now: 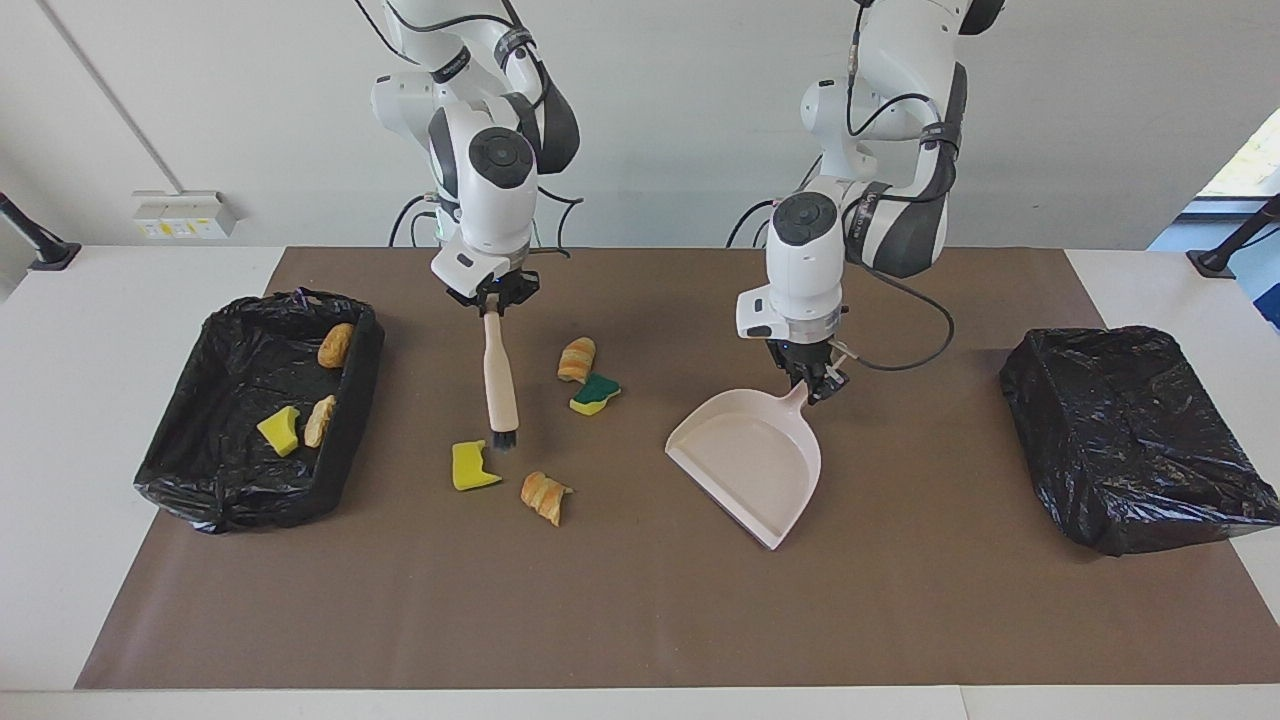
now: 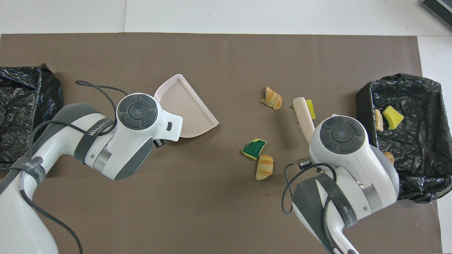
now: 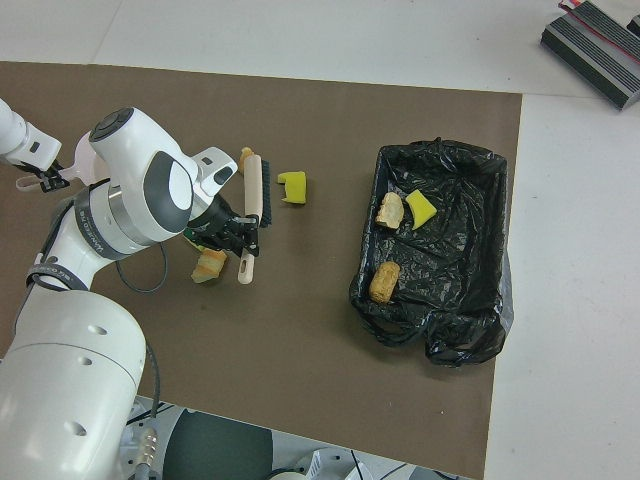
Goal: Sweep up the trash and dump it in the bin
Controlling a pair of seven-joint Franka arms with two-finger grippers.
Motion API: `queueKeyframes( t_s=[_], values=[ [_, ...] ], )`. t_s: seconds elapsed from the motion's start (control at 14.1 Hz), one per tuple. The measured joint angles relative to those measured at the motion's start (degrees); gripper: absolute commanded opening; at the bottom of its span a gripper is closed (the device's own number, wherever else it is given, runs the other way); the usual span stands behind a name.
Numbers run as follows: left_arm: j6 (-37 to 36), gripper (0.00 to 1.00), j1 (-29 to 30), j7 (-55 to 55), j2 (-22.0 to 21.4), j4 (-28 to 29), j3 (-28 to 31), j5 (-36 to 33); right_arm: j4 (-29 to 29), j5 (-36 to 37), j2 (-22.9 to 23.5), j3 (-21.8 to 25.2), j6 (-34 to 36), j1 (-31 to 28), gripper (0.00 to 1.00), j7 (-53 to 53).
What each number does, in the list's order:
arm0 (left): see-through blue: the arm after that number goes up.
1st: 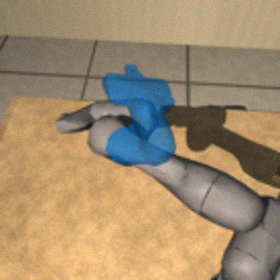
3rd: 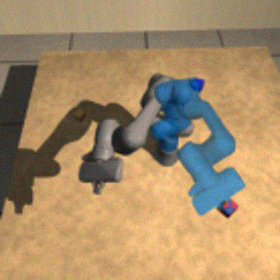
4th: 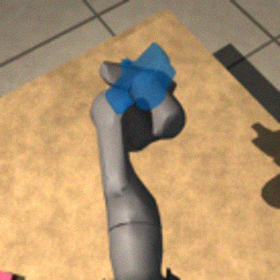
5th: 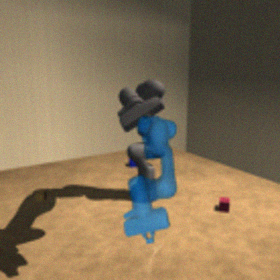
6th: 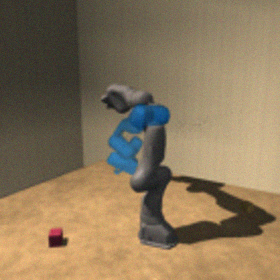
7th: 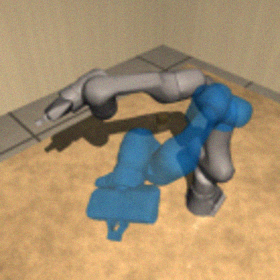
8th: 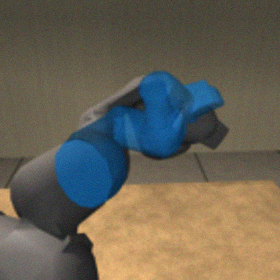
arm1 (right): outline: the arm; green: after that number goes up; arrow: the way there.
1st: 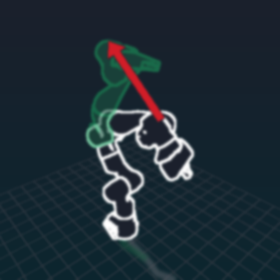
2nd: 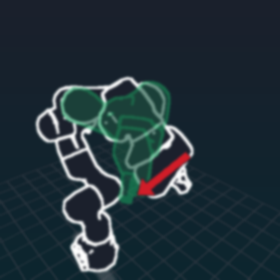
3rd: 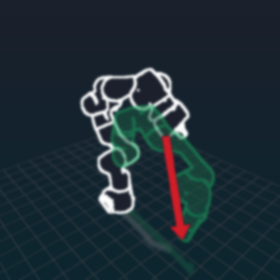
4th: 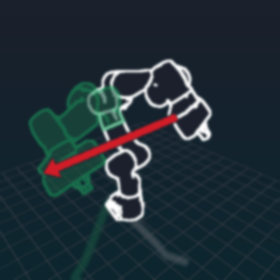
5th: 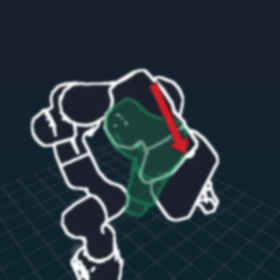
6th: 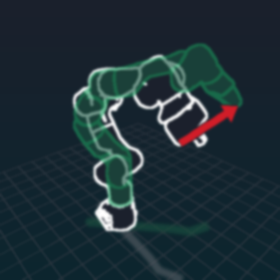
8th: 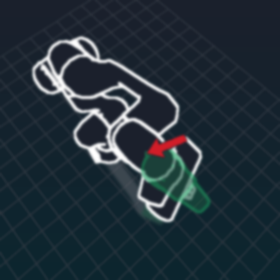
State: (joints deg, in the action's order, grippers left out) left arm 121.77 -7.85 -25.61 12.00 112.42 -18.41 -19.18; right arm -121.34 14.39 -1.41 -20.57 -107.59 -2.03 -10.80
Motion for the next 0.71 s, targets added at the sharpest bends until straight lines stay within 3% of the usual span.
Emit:
queueKeyframes(
  t_s=[0.21, 0.36, 0.57, 0.71],
  values=[
    [4.51, 0.0, 0.03, -5.43, -1.58, 4.69, 0.63, -0.04, 8.08, 10.0, 9.41, 0.17, -1.25, -2.46, 0.0, 1.72],
    [4.6, 0.0, -0.23, -8.49, -2.92, 6.01, 0.28, -1.22, 11.25, 12.6, 14.69, 0.08, -2.03, -2.39, 0.0, 1.93],
    [4.03, 0.0, -2.2, -10.37, -4.89, 7.67, -0.16, -4.06, 11.62, 12.0, 17.83, -0.34, -2.1, -0.85, 0.0, 1.93],
    [3.13, 0.0, -4.55, -10.49, -6.91, 10.09, -0.67, -4.44, 11.63, 5.58, 17.71, -1.54, -1.26, -0.01, 0.0, 1.94]
  ],
)
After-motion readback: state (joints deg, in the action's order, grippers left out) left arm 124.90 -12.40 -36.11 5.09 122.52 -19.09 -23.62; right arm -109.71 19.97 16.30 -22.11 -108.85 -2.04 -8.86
